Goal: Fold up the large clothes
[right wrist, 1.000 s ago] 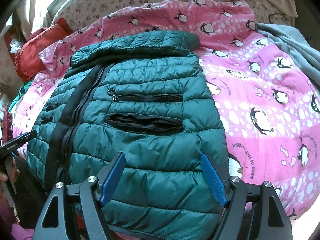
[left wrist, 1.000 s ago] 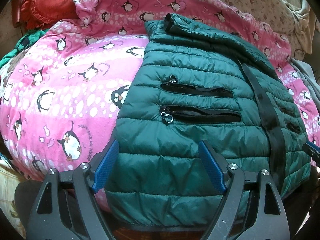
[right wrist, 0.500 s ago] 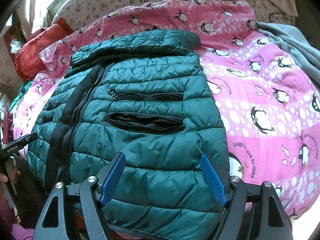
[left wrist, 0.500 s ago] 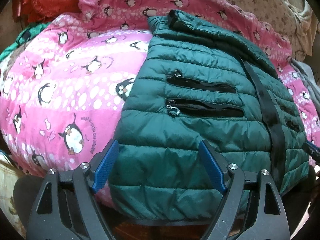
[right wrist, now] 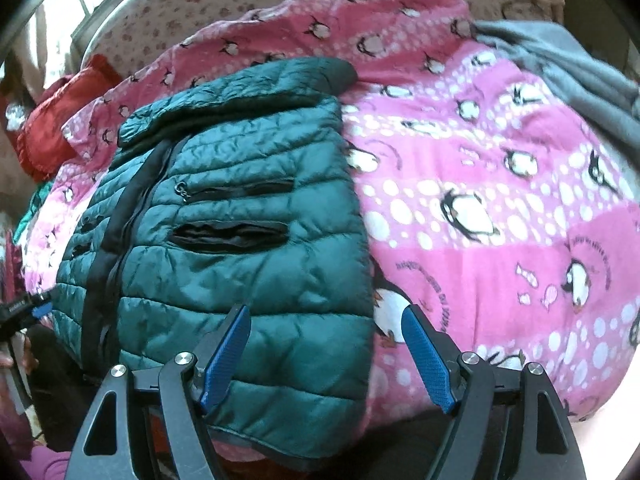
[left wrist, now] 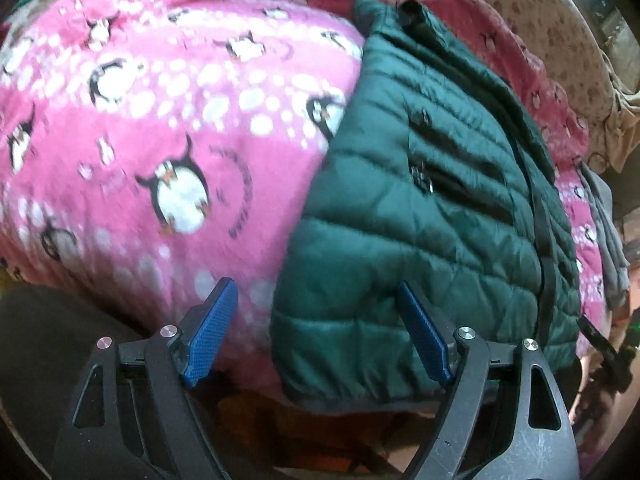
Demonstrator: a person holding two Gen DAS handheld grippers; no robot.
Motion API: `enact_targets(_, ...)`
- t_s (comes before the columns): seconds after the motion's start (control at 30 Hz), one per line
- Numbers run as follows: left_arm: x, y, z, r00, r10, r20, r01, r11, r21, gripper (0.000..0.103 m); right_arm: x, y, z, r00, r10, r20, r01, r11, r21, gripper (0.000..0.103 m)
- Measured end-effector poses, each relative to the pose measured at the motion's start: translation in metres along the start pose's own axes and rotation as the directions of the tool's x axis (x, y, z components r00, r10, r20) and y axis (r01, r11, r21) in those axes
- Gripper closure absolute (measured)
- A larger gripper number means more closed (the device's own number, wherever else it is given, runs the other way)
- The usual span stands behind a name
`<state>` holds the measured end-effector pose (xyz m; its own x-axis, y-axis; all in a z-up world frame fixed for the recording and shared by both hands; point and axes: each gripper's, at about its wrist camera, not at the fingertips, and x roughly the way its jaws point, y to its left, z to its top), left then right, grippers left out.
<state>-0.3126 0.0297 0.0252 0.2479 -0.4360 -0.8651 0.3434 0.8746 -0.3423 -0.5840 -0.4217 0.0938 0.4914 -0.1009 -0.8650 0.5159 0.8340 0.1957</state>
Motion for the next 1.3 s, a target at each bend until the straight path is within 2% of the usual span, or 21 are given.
enact_targets(0.27,0.009,-0.011,-0.013,0.998,-0.042,-0.04,0.043,0.999,0.027,0.021,0.008,-0.011,-0.01,0.994,0.1,-0.052,-0.1,0.995,0.015,0.028)
enact_targets(0.4,0.012,-0.01,-0.015,0.998,-0.042,-0.043,0.043,0.999,0.026,0.021,0.015,-0.003,-0.015,0.98,0.172,-0.096,-0.173,0.985,0.006,0.028)
enact_targets(0.53,0.008,-0.008,-0.012,0.998,-0.036,-0.042,0.036,0.999,0.007,0.021,0.017,0.003,-0.016,0.98,0.17,-0.106,-0.173,0.985,-0.015,0.028)
enact_targets(0.77,0.008,-0.003,-0.01,0.999,-0.031,-0.026,0.031,0.999,-0.007,0.021,0.03,-0.004,-0.015,0.966,0.213,-0.144,-0.211,0.977,0.029,0.028)
enact_targets(1.3,0.015,-0.013,-0.014,1.0,-0.007,-0.031,0.008,1.0,0.018,0.018,0.033,0.001,-0.015,0.964,0.215,-0.158,-0.215,0.976,0.018,0.027)
